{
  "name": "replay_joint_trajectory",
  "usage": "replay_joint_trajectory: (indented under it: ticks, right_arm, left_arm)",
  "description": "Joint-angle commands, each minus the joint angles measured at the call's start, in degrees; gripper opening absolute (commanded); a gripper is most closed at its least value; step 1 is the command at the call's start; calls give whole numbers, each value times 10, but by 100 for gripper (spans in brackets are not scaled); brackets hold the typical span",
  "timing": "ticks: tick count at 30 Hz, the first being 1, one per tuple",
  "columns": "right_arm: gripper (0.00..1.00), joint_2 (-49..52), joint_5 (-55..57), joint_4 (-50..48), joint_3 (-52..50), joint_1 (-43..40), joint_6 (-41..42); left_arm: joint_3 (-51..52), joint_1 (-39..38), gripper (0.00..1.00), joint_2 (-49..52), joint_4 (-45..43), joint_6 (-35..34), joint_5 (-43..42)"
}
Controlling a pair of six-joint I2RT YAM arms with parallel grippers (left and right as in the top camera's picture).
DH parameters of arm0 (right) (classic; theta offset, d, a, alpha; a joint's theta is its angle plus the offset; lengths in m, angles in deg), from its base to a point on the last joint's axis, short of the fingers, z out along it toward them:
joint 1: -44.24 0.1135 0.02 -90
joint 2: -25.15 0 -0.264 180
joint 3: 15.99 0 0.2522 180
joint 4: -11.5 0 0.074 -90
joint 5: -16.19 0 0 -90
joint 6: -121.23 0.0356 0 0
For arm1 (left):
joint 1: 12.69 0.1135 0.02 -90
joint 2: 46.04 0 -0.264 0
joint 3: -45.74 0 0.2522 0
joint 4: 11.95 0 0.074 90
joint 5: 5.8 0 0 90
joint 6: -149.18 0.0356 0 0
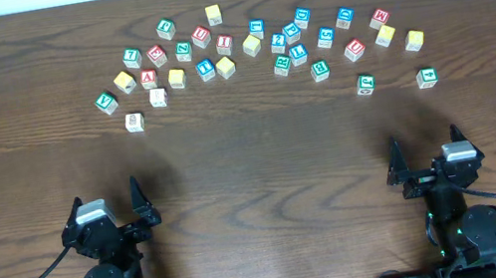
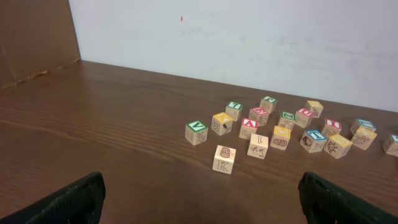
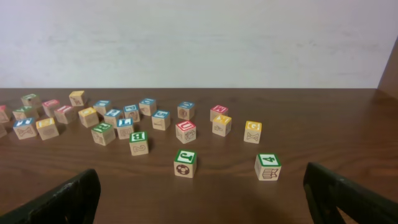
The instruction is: Spell out AI2
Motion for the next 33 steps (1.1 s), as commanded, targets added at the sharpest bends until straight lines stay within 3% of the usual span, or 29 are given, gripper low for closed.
replay_joint_trajectory:
  ticks: [1,19,33]
  right_arm:
    - [99,0,5,-3,-1,-2,-11]
    - [99,0,5,-19,-1,-2,-11]
    - [99,0,0,-29,7,-2,-10]
  left_arm:
    - [13,3,98,-3,8,6,2]
    - [-11,3,98,5,4,35,4]
    - [-88,3,98,103,4,35,4]
